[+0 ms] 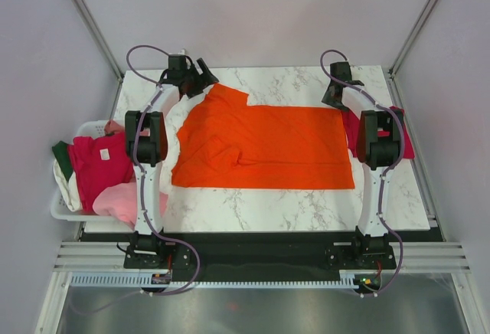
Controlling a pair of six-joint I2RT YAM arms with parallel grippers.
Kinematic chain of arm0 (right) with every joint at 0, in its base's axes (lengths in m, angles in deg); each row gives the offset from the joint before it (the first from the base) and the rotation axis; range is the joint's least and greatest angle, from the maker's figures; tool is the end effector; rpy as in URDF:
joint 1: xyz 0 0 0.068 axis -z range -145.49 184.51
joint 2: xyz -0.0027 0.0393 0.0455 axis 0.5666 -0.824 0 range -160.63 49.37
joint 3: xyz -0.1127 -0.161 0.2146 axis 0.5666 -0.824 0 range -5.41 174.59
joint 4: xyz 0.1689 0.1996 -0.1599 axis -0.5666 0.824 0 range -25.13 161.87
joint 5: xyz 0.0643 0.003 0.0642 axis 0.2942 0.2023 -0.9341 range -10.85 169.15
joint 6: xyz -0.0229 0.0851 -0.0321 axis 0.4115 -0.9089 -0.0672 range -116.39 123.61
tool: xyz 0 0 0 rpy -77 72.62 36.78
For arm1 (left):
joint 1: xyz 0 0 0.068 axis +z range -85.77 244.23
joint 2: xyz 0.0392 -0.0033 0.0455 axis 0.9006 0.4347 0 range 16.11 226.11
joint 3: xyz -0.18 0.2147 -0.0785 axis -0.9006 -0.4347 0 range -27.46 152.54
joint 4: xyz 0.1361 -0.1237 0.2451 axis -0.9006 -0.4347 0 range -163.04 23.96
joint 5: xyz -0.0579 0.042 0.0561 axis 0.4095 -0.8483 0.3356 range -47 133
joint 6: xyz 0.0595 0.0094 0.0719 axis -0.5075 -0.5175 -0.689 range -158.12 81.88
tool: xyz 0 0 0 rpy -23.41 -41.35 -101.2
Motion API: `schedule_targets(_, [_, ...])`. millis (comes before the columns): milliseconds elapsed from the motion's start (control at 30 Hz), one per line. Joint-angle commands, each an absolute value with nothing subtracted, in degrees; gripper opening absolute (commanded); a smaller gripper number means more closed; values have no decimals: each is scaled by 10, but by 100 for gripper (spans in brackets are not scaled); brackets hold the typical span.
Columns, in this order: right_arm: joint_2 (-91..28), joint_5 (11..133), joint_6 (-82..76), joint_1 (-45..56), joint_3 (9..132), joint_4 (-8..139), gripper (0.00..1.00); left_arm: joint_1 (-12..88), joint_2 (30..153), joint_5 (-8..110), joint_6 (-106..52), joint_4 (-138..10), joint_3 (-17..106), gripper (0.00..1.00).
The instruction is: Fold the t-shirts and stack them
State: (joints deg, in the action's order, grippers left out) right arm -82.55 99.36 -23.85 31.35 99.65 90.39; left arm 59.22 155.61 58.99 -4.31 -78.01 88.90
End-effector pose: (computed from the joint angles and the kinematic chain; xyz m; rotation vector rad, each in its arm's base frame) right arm 0.5915 0.0033 0.1237 0.6514 2.3289 -0.1979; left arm 0.6500 -0.0805 0.1481 -0.3977 2.2045 -0.6816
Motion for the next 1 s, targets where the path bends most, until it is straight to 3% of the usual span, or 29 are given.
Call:
schedule_targets(0, [-789, 1016, -231, 314, 987, 911, 62, 589, 1556, 592, -65, -782, 901, 92])
schedule_targets(333, [-787, 1007, -240, 320, 973, 910, 58, 583, 1552, 568, -83, -797, 901, 89])
schedule_targets(667, [-773, 1001, -237, 320, 963, 905, 60, 581, 1566, 564, -90, -813, 916, 88])
schedule_targets(767, [-770, 991, -239, 318, 953, 906, 52, 581, 1576, 555, -97, -837, 934, 86])
schedule_targets(967, [-784, 970, -234, 303, 964, 904, 25, 580, 1593, 556, -103, -859, 957, 84])
